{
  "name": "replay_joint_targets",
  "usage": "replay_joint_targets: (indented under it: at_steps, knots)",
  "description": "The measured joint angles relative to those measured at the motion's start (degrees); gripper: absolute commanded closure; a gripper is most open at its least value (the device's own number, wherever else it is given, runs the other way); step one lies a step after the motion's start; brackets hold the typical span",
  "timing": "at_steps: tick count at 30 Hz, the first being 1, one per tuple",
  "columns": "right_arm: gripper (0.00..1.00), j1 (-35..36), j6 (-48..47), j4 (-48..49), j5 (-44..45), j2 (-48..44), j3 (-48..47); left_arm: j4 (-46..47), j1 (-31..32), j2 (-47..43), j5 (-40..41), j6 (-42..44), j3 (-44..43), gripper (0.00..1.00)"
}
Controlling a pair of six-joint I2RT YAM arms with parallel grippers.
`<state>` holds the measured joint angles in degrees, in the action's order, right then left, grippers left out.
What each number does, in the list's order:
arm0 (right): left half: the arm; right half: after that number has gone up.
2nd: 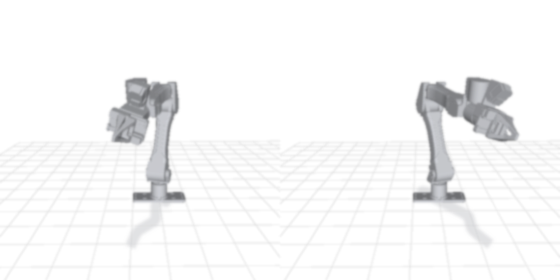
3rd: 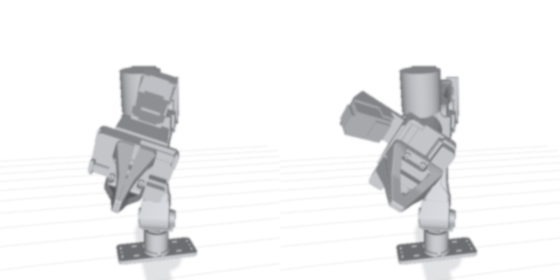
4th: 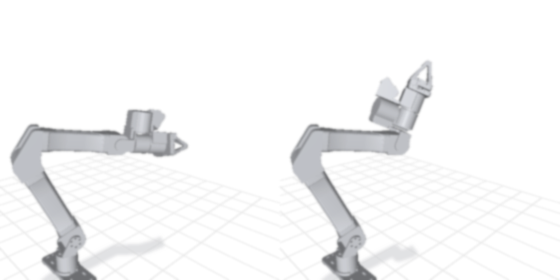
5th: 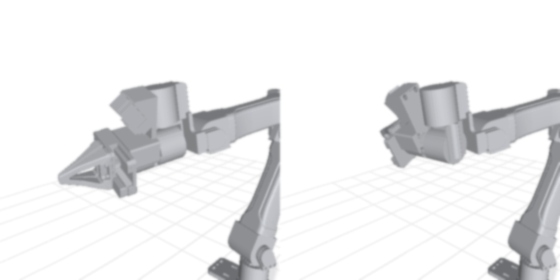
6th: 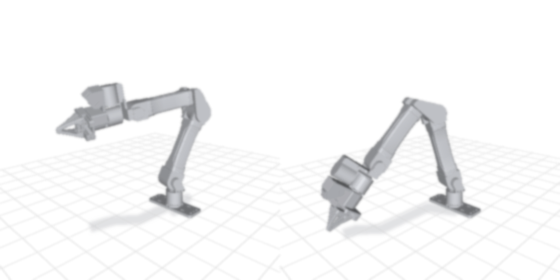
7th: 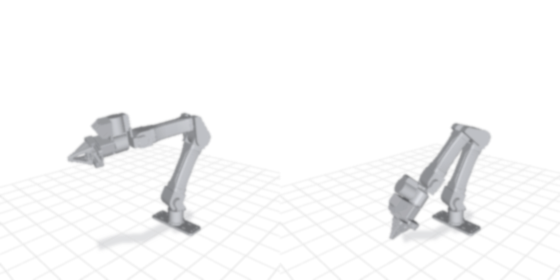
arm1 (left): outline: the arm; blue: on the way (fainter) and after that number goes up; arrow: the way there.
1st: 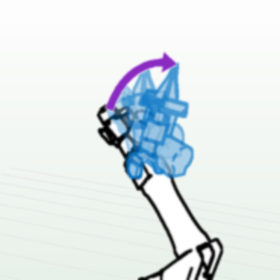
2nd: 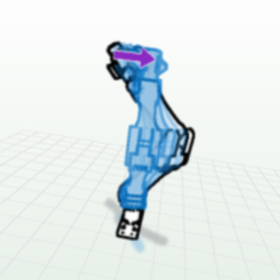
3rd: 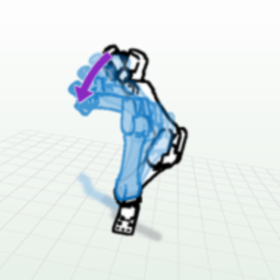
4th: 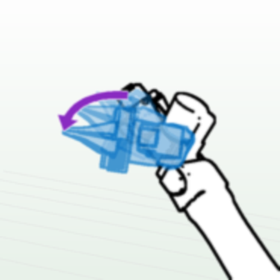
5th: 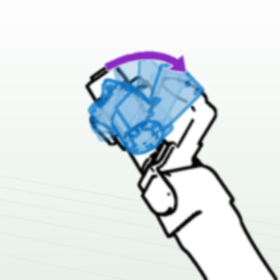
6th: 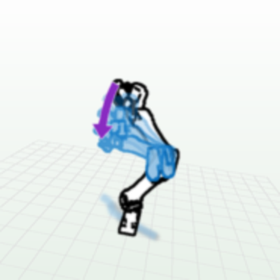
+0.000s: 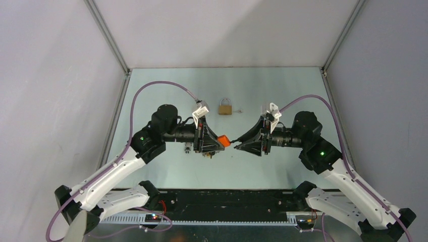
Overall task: Lock with the key
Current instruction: Lock the lock.
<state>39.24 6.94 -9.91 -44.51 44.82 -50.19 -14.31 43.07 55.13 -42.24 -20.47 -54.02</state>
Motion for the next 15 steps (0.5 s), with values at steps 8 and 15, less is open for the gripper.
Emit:
replay_joint_targets:
  at_steps: [8,15]
  knots:
    - [1.0,-0.22,0.94,0.87,-0.2,1.27,-0.28,-0.22,0.0,-0.42,-0.76,-0.04,0.0,0.95]
    - [1.0,-0.24,6.14,2.54,0.46,1.42,-0.28,0.24,-0.02,-1.51,0.72,0.35,0.02,0.03]
